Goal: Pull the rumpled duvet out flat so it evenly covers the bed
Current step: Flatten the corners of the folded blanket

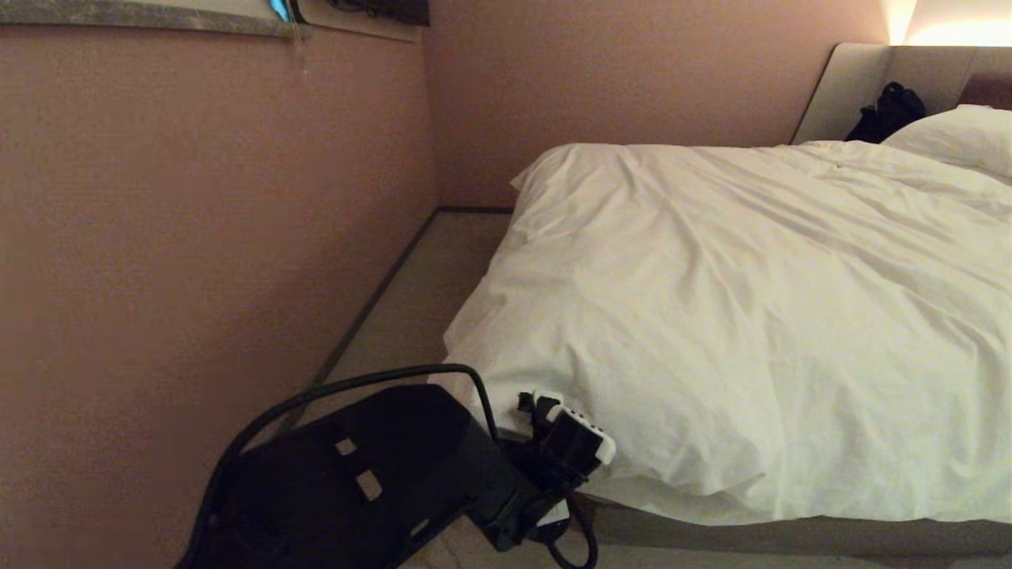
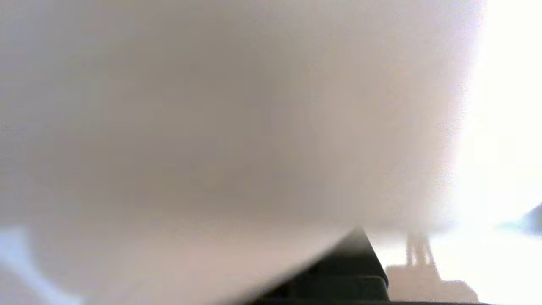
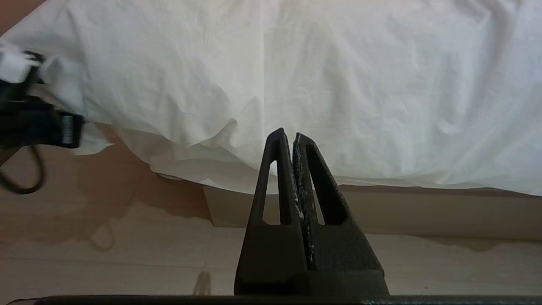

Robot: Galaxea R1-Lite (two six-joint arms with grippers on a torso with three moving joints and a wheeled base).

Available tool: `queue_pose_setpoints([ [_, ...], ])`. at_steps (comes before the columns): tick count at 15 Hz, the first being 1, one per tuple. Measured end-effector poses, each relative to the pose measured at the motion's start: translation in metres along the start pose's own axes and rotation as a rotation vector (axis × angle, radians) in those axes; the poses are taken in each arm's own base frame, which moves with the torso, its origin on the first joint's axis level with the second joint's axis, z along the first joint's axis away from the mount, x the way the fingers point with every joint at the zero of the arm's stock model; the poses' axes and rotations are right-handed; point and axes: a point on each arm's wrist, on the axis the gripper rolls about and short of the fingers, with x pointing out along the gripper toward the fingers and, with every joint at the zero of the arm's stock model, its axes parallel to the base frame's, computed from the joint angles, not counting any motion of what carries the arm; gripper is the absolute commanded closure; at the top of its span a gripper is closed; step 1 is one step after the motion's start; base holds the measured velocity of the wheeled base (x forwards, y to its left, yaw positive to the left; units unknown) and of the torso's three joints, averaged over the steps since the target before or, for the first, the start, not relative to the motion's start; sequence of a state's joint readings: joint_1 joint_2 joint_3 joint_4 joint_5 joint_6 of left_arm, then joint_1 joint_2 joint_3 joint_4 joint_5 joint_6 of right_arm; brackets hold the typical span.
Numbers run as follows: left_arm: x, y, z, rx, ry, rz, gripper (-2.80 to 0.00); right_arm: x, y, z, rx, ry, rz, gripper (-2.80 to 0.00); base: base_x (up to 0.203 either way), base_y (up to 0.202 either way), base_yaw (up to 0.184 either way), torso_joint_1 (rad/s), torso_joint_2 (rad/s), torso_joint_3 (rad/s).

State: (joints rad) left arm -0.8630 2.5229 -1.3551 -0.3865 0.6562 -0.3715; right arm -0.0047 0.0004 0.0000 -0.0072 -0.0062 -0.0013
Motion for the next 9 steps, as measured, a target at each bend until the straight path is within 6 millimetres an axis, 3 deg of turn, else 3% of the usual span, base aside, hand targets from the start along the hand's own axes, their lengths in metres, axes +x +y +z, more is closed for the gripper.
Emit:
queue_pose_setpoints([
  [9,-0.037,0.069,-0.029,0.024,0.074,0.059,0.00,0.000,0.000,0.000,0.000,0.000,0.001,0.00,0.000,0.000,0.000,0.000,0.00,0.000],
])
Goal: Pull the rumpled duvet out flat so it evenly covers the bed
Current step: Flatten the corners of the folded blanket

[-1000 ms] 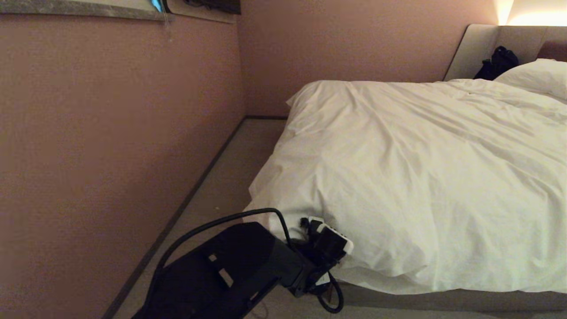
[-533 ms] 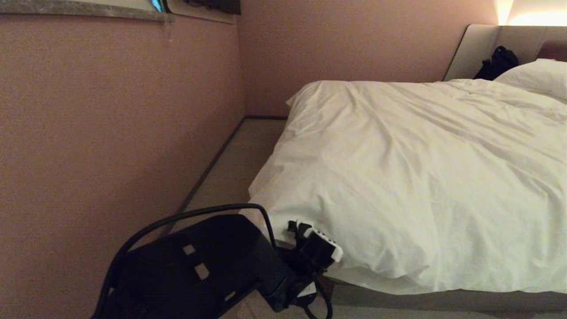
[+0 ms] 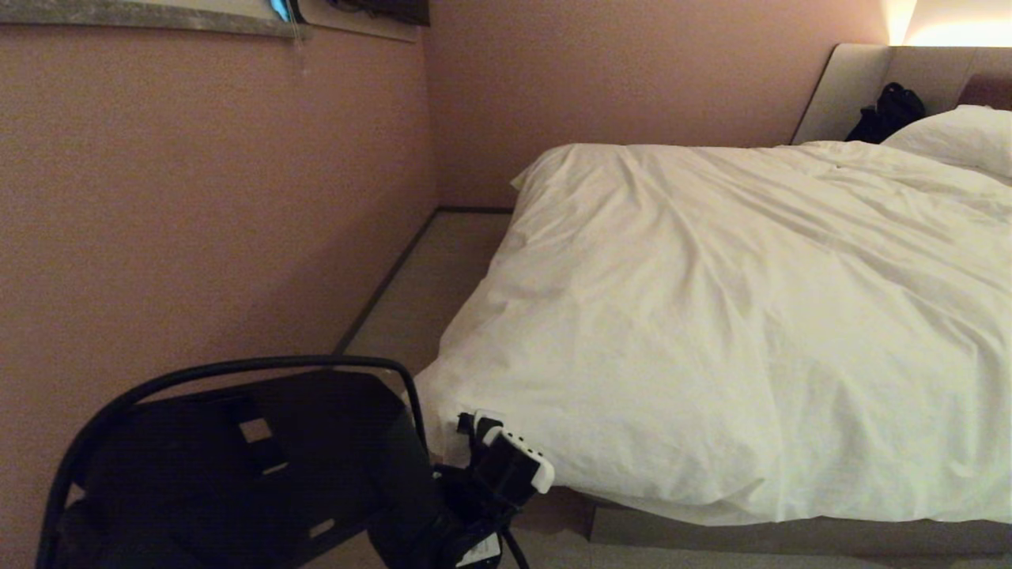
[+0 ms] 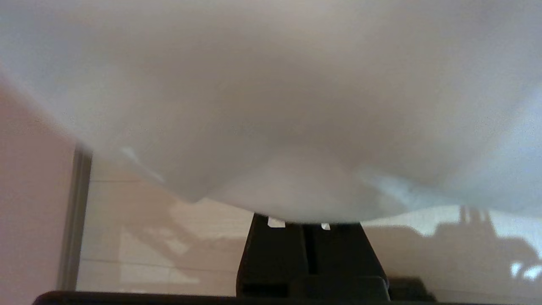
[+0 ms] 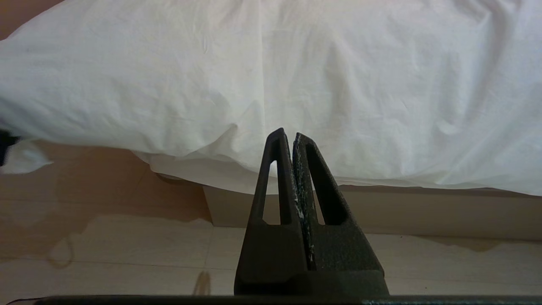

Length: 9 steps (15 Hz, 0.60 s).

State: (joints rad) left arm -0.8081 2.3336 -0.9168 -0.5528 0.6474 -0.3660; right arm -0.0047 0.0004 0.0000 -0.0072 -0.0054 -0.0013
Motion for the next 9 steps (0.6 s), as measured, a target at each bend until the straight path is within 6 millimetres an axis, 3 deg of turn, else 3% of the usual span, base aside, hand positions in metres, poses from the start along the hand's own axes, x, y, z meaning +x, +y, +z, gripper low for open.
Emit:
queue_pose_setpoints([
  [4,-0.006,0.022,-0.006,-0.018,-0.001,0.019,0.00,0.000,0.000,0.000,0.000,0.000,-0.001,0.00,0.000,0.000,0.000,0.000,0.00,0.000],
  [9,-0.005,0.031,-0.009,-0.044,-0.003,0.033,0.00,0.000,0.000,0.000,0.000,0.000,-0.001,0.00,0.000,0.000,0.000,0.000,0.00,0.000],
])
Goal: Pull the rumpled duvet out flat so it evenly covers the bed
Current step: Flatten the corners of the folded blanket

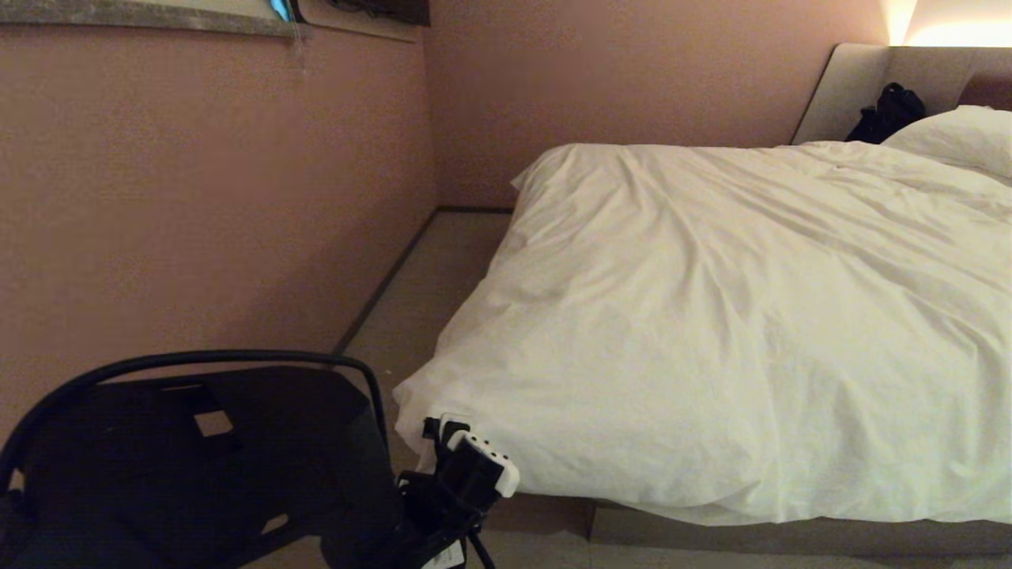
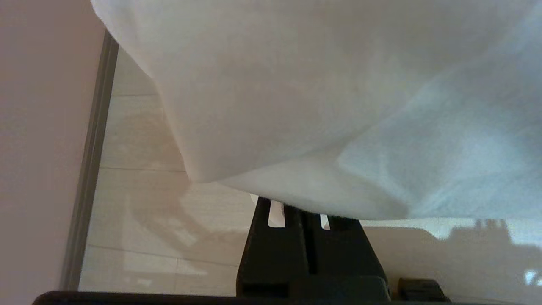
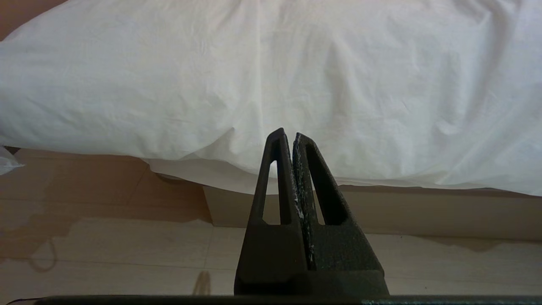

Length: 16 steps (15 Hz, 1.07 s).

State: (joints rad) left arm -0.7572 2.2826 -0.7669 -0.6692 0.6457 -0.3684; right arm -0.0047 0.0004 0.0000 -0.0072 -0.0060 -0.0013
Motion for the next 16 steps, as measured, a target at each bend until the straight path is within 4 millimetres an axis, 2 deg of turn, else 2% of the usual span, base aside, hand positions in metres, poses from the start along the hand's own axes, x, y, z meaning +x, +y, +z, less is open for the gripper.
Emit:
queue_pose_setpoints([
  [6,0.002,0.005,-0.010,0.005,0.013,0.009,0.00,0.000,0.000,0.000,0.000,0.000,0.000,0.00,0.000,0.000,0.000,0.000,0.00,0.000],
  [7,0.003,0.005,-0.013,0.005,0.012,0.009,-2.80,0.000,0.000,0.000,0.000,0.000,0.000,0.00,0.000,0.000,0.000,0.000,0.00,0.000],
  [12,0.007,0.003,-0.016,-0.012,-0.016,-0.002,-2.80,0.000,0.000,0.000,0.000,0.000,0.000,0.00,0.000,0.000,0.000,0.000,0.00,0.000],
  [16,0.004,0.009,-0.028,0.018,0.019,0.010,-2.80,0.000,0.000,0.000,0.000,0.000,0.000,0.00,0.000,0.000,0.000,0.000,0.00,0.000],
])
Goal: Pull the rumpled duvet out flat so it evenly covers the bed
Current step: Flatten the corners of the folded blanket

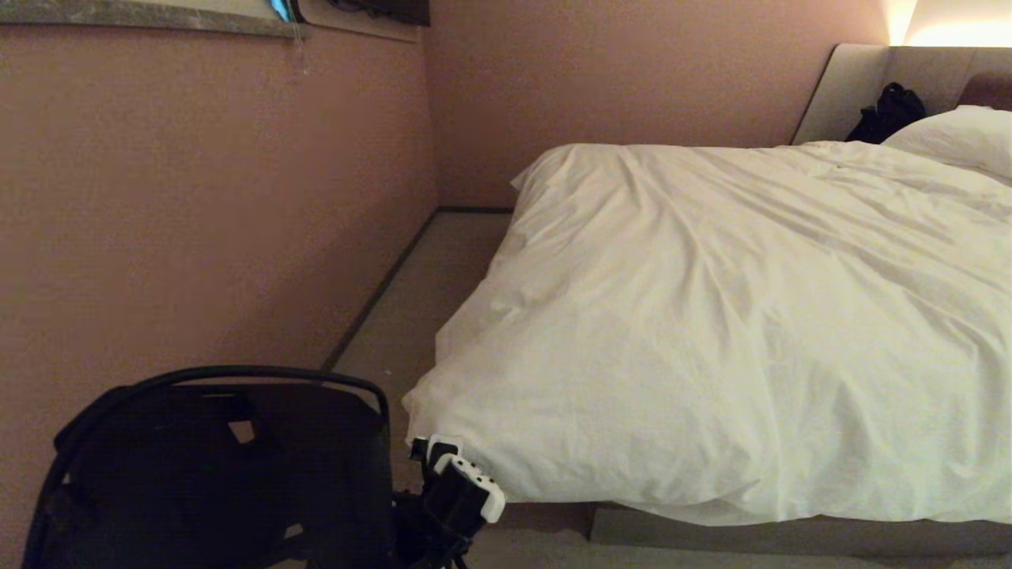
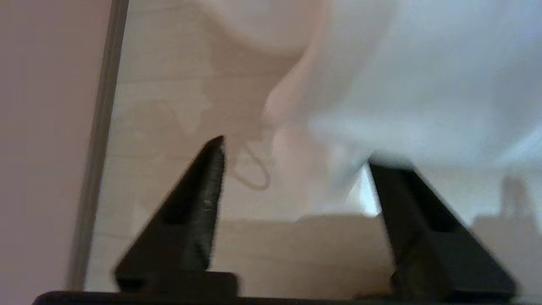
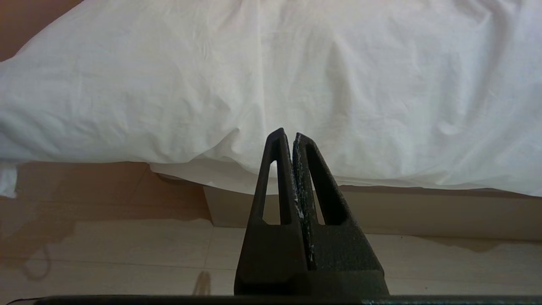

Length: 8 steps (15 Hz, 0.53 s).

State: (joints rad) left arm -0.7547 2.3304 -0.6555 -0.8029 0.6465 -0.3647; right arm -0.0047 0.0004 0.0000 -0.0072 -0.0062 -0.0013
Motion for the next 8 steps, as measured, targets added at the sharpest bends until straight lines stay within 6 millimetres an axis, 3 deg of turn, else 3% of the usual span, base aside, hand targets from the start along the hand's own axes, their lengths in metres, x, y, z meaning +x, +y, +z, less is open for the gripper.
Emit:
queue_pose_setpoints([
  [5,-0.007,0.007,-0.015,0.024,0.023,-0.007,-2.80,0.000,0.000,0.000,0.000,0.000,0.000,0.00,0.000,0.000,0.000,0.000,0.00,0.000],
  [8,-0.025,0.014,-0.034,0.065,0.036,-0.031,-2.80,0.000,0.000,0.000,0.000,0.000,0.000,0.00,0.000,0.000,0.000,0.000,0.00,0.000],
])
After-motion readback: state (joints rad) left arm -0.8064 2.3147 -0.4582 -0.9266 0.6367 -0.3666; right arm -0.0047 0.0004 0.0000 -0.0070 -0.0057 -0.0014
